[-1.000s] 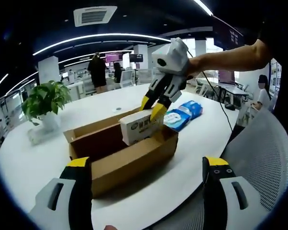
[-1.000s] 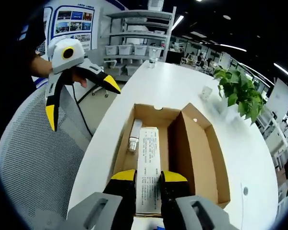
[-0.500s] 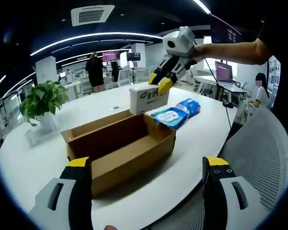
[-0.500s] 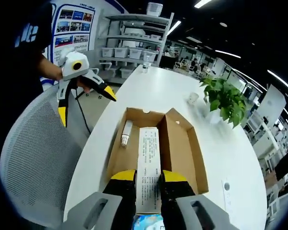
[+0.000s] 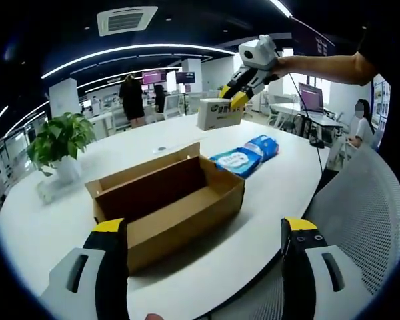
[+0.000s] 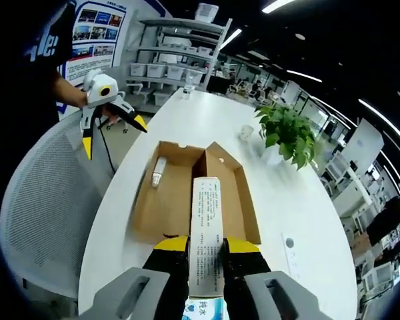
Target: Operate the shoe box by opening the lid, removing the specified soft item, and placing it in the target area until the item is outside and the box remains undamaged.
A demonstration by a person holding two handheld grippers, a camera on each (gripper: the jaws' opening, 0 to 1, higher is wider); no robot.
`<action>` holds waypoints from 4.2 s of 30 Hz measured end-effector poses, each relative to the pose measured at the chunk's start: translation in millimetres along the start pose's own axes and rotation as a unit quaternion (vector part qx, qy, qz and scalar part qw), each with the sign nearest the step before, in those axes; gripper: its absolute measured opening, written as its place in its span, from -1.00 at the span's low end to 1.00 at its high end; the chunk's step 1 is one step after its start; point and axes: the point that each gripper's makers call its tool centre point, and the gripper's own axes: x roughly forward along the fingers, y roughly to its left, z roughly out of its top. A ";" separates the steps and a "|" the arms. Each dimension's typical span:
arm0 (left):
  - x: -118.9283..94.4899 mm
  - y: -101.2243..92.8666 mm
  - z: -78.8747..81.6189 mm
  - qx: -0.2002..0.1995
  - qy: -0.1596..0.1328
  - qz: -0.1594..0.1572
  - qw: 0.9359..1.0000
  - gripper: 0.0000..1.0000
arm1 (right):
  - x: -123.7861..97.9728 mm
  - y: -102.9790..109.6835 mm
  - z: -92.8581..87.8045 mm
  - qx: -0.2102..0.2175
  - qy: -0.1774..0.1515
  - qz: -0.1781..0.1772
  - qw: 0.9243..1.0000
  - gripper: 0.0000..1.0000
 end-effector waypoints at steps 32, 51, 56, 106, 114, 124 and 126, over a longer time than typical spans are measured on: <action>-0.2 3.0 -4.3 -0.004 0.010 0.009 1.000 0.97 | -37.0 -46.0 -109.4 0.023 0.098 -0.041 0.994 -0.71; 2.2 8.0 -9.9 -0.010 0.026 0.018 0.999 0.97 | -32.7 -66.4 -179.6 0.041 0.158 -0.039 0.986 -0.70; 3.6 6.9 -11.1 -0.009 0.032 0.017 0.999 0.96 | -31.4 -71.0 -197.0 0.043 0.172 -0.038 0.983 -0.70; 5.8 3.2 -20.6 -0.006 0.061 0.009 0.998 0.91 | -23.5 -60.0 -305.6 0.036 0.295 0.013 0.955 -0.69; 6.0 3.6 -21.0 -0.006 0.063 0.012 0.998 0.91 | -21.8 -60.5 -317.5 0.015 0.314 0.026 0.949 -0.69; 6.4 3.0 -20.3 -0.006 0.066 0.013 0.998 0.90 | -22.9 -62.9 -321.1 0.009 0.315 0.028 0.949 -0.69; 6.3 3.3 -20.8 -0.007 0.066 0.012 0.998 0.90 | -22.8 -63.6 -320.9 0.008 0.316 0.027 0.948 -0.69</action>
